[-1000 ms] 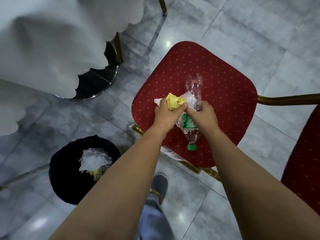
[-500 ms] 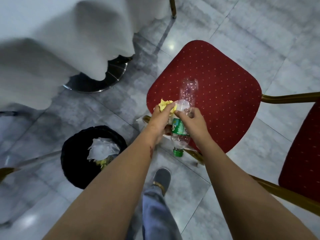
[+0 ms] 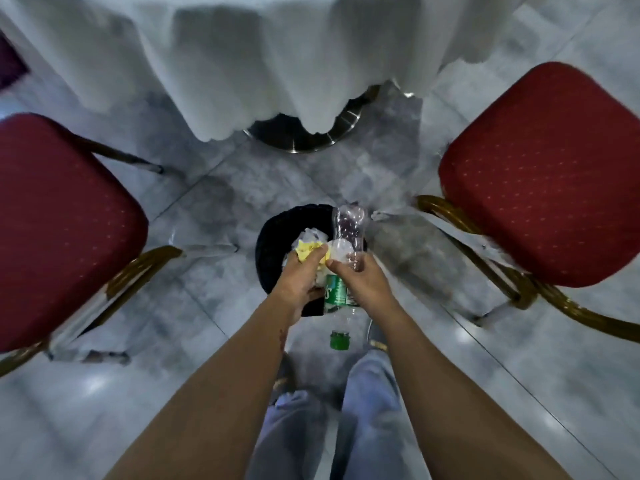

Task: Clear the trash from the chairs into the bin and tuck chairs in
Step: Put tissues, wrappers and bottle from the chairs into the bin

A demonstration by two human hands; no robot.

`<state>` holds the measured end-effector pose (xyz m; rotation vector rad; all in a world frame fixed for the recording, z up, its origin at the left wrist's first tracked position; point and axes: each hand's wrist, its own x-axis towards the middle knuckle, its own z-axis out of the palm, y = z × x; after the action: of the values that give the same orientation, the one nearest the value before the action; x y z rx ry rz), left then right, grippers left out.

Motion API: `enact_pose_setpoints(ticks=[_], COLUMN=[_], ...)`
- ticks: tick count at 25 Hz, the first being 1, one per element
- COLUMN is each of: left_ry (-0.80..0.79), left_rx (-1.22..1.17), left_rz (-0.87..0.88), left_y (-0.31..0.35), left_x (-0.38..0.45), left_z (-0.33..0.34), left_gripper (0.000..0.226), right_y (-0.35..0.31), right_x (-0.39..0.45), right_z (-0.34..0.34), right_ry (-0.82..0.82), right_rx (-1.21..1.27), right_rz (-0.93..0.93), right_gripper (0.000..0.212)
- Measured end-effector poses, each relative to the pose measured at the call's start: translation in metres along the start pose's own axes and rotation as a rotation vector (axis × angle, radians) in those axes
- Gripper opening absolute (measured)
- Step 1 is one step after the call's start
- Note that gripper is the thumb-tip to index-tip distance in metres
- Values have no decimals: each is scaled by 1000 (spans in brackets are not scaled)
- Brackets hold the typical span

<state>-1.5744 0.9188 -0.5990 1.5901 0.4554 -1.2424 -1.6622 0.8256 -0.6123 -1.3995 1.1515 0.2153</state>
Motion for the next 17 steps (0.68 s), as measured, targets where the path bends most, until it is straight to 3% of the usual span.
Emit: enact_pose_setpoints(ticks=[5, 9, 13, 17], left_ry=[115, 117, 49, 7], left_rx=[35, 132, 382, 550], left_rz=[-26, -16, 18, 70], left_y=[-17, -16, -17, -29], left_x=[36, 82, 112, 105], left_z=[-54, -65, -69, -78], left_gripper=[75, 58, 77, 60], right_y=[11, 24, 34, 47], right_x=[23, 67, 97, 80], right_z=[60, 79, 73, 65], right_ry=[26, 18, 36, 51], right_rx=[-36, -147, -217, -399], right_rz=[74, 139, 161, 143], right_gripper=[71, 73, 87, 84])
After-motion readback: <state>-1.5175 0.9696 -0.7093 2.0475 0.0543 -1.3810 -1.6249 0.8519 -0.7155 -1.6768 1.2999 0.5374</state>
